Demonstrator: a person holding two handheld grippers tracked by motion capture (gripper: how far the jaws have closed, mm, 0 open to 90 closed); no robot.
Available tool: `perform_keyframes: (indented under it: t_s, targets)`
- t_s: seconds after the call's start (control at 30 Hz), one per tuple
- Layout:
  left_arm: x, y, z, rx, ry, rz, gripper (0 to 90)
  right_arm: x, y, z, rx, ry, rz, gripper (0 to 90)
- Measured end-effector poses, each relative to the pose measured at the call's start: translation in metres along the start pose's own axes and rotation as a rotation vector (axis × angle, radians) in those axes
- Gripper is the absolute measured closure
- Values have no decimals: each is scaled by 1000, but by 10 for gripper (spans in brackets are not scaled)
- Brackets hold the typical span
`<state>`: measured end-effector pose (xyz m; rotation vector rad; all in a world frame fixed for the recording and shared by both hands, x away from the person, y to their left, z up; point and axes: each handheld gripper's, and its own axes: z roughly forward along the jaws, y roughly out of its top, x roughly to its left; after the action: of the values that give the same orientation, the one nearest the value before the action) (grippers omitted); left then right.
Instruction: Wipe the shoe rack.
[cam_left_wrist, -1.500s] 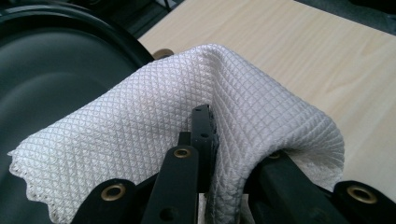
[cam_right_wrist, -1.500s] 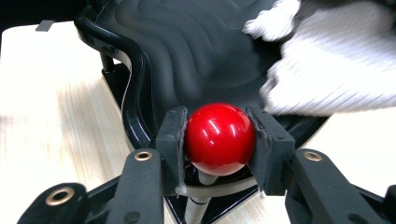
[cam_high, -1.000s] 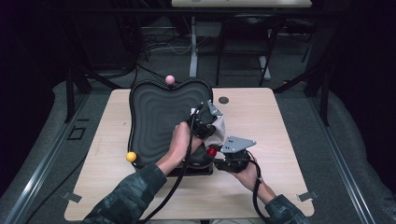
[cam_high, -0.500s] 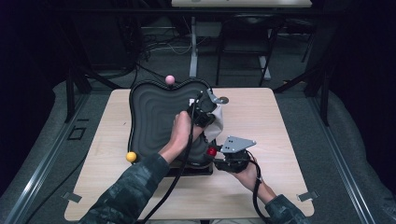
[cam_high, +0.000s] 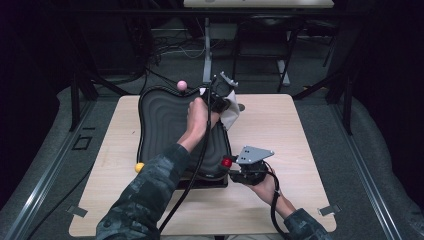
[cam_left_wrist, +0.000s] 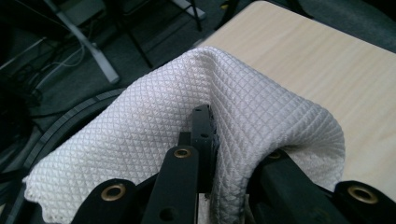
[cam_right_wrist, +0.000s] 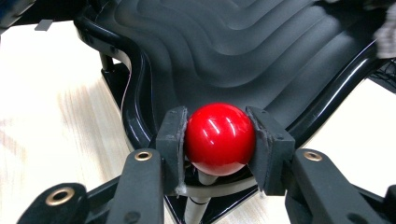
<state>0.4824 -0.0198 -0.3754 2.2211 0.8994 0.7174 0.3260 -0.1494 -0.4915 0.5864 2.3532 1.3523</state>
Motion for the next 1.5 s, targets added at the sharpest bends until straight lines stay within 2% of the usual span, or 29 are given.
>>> perform_keyframes:
  t_s: [0.07,0.2,0.4,0.47,0.63,0.77,0.87,0.93,1.0,1.03,1.1,1.3,1.5]
  targets:
    - [5,6,2,-2,26,-7,839,0,0,0,-1,0,-1,599]
    - [19,13,4,2,65,-49,840,0,0,0,-1,3,0,600]
    - [44,5,2,17,90,-119,842,0,0,0,1,-3,-3,600]
    - [49,2,-1,22,104,-121,843,0,0,0,2,-3,-2,600]
    - [50,-4,-5,42,157,-86,848,1,0,0,4,-5,0,599]
    - [52,-10,-8,39,156,-82,850,1,0,0,6,-8,-5,600]
    - [53,-11,-16,20,143,-85,851,1,1,0,15,-16,-9,600]
    - [53,-10,-24,4,141,-72,851,3,2,0,12,-26,-1,600]
    - [53,-7,-33,-16,143,-60,851,5,3,0,24,-54,8,601]
    - [53,-5,-38,-26,144,-56,851,7,3,1,12,-66,18,601]
    - [55,-2,-48,-47,166,-40,850,9,3,0,21,-87,18,602]
    - [71,-2,-64,-68,185,-63,850,14,3,0,20,-121,36,602]
    - [93,-11,-63,-49,199,-116,850,13,1,-2,24,-164,50,602]
